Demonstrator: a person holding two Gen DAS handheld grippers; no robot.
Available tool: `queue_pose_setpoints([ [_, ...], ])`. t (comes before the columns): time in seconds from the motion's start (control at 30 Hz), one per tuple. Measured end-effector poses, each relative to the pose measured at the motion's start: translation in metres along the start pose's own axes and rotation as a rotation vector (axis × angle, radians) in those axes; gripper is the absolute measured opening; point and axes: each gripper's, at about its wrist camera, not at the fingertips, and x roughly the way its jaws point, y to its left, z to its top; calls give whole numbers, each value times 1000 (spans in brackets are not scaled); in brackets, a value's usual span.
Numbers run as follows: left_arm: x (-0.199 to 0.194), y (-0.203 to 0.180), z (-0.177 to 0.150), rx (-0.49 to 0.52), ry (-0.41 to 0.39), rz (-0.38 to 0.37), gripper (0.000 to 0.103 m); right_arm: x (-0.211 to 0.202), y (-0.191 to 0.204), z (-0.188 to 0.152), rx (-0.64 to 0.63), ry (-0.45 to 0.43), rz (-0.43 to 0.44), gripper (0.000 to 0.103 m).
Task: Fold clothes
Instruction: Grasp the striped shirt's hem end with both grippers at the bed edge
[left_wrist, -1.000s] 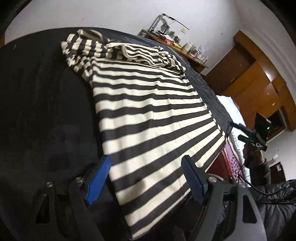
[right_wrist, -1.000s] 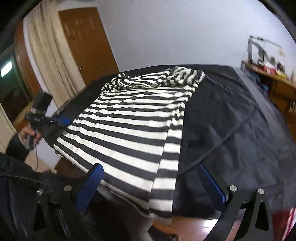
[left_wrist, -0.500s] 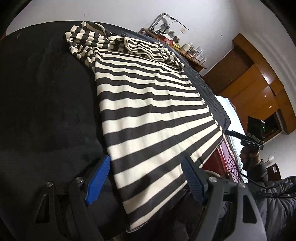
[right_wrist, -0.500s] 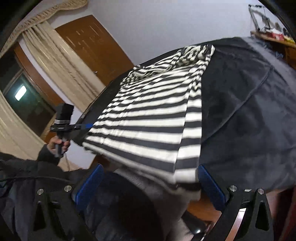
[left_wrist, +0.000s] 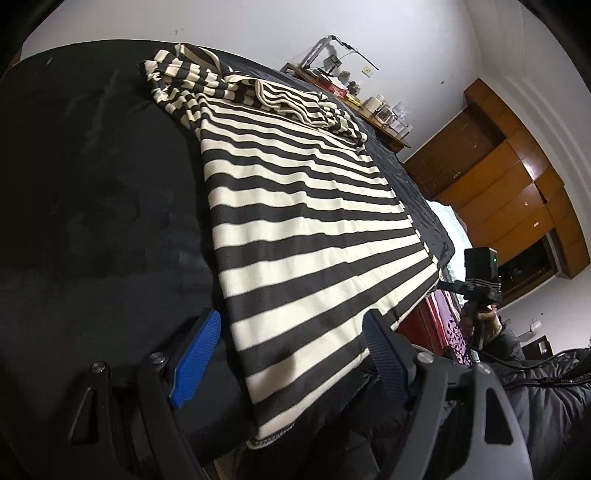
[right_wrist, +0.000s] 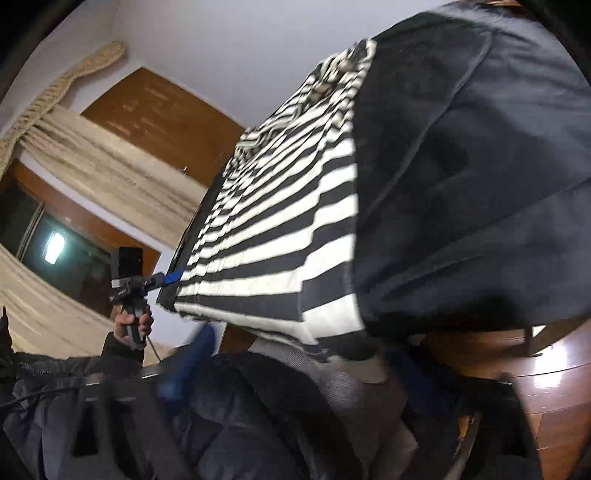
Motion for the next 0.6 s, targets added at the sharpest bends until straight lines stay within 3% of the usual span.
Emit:
queue_pose_setpoints([
  [0.07,-4,2,-4,-8,-7,9,82,11,6,-3,-33,61,-12,21],
  [0.17,-12,4,-10,-16,-6,20,82,20,26,-10,-136,144,-21,19],
  [0.33,-34,3,-26,-2,-3,-9,82,4,75,0,-307,70,-16,18],
  [0.43,-42,1,-40,2,9,-64,82,-1,76,10,-306,48,-13,19],
  [0.6,-30,-1,-67,14,64,-71,83,-6,51,11,-236,45,-89,19],
])
